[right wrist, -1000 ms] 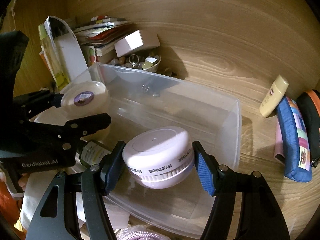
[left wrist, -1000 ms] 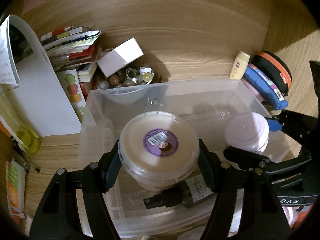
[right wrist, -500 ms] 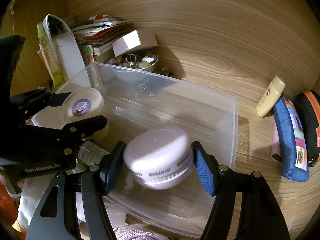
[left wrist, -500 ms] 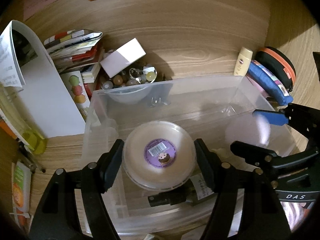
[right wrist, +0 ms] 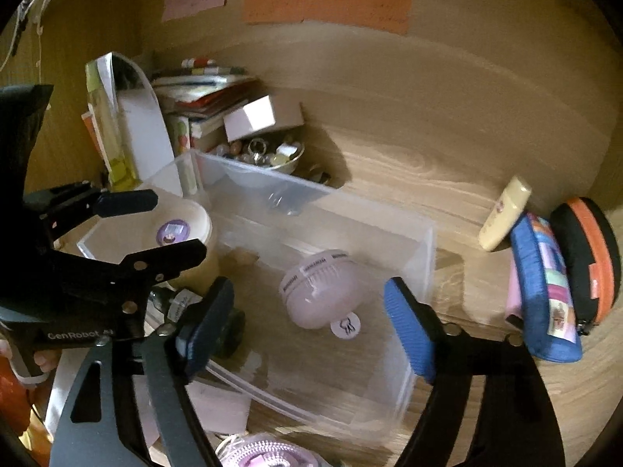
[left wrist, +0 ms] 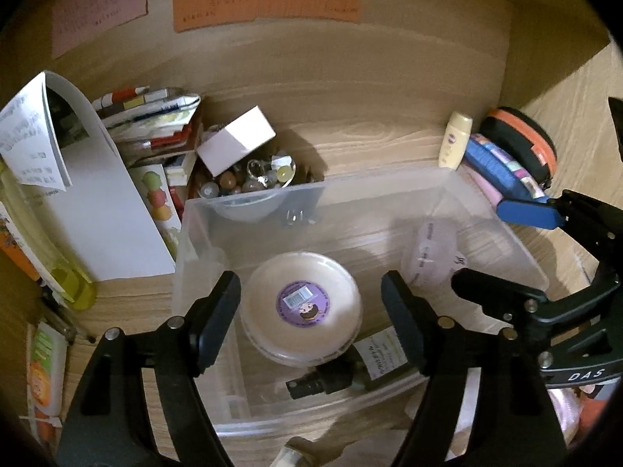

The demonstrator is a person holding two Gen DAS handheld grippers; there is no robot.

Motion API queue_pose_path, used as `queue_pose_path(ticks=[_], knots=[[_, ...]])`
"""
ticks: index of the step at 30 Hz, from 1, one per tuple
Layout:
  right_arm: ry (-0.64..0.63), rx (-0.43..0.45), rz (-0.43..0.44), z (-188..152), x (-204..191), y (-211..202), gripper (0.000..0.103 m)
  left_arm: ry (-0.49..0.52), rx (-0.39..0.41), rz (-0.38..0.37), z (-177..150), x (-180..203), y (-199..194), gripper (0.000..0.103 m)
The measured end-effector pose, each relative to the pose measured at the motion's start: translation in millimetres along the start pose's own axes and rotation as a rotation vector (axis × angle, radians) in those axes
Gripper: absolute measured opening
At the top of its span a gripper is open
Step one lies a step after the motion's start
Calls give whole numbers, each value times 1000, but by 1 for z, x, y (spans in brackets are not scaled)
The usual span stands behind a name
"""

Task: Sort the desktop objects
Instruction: 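Open both grippers to drop the tub and pink case into the box, then move both grippers back toward the pink rope bag and white cloth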

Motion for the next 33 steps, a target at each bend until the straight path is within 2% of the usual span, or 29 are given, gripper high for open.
queue_pose_path(ticks=[5, 7, 18, 26, 33], knots=[[21, 43, -18, 0, 5, -22, 83, -13, 58, 9, 5, -2, -23, 91], [30, 47, -25, -1, 8, -27, 83, -21, 78, 12, 6, -3, -33, 93], [58, 59, -38, -18, 4, -62, 83, -61, 112, 32, -10, -12, -81, 99], [73, 47, -43, -48, 5, -85, 83, -81, 86, 21, -40, -14, -102, 99], [101, 7, -48, -75, 7, -91, 84, -56, 60, 49, -71, -3, -115, 99]])
Point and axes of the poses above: each gripper's, at about its wrist camera, not at the fingertips, and y roughly the way its jaws point, x to its right, z to its top, the point moved 3 cm from there along y, roughly the way its jaws point, and after that the axes turned 7 degrees about y, right-handed, at the moved point
